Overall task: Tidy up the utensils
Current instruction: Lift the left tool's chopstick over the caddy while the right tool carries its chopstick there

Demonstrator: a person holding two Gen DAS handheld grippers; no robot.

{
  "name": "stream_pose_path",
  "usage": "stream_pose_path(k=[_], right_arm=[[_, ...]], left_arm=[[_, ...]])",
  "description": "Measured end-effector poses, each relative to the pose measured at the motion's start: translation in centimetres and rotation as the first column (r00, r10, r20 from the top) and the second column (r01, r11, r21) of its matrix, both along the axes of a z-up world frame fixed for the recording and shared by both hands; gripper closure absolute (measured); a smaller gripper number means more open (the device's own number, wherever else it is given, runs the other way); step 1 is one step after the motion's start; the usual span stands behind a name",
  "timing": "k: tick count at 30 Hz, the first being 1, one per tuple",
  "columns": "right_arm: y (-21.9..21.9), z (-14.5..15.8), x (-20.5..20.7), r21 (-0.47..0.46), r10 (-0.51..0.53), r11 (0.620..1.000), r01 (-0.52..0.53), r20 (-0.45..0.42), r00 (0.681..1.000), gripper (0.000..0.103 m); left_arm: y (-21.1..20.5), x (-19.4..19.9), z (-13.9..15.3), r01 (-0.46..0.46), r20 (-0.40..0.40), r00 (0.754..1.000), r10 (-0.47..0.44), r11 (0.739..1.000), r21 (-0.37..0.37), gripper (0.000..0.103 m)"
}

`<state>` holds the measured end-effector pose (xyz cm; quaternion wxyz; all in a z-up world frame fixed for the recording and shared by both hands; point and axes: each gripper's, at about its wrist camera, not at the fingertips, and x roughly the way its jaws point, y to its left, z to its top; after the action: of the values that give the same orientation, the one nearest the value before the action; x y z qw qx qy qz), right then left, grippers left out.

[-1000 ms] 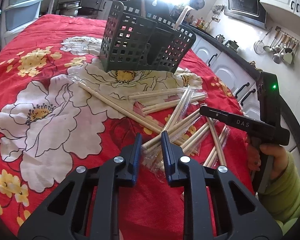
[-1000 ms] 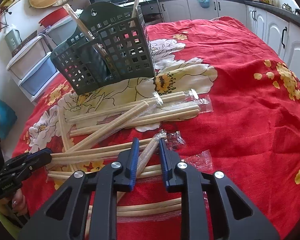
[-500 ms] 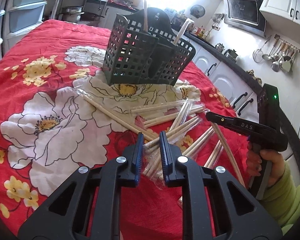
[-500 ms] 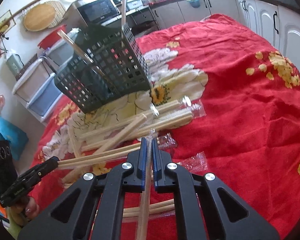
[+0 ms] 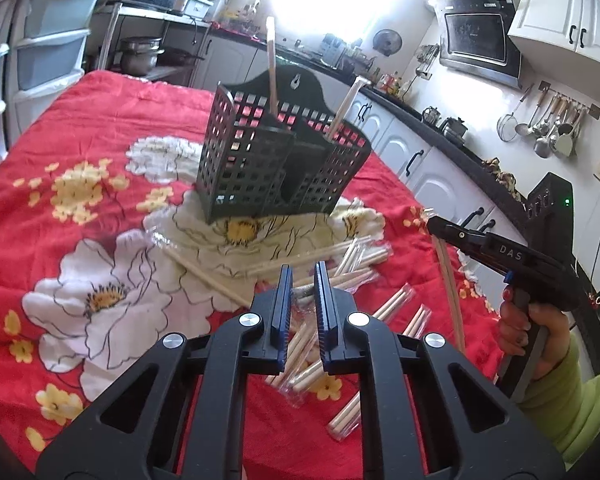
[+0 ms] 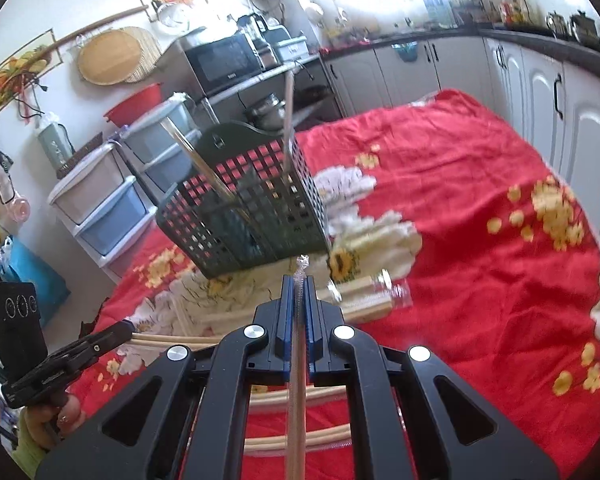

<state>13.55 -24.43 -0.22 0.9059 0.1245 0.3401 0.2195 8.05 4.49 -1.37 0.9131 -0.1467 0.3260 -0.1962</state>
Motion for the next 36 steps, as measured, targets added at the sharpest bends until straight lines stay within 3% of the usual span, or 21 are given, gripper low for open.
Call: stream_pose_path(k=[12,36], right_arm=[[0.9,4.6,-0.6,-0.043,0.022,0.999,-0.016,0.153,0.988,0.098],[2.2,10.7,-1.1,-0.053,0.032,0.998,-0.016,0.32,0.947,0.098]], left_arm=[[-0.5,0.7,3.5,0.004,0.07,0.998,-0.004,1.0,0.003,0.098],[-2.8,2.3,11.2,0.053,0.261,0.964,-0.057,0.998,0.025,0.1]])
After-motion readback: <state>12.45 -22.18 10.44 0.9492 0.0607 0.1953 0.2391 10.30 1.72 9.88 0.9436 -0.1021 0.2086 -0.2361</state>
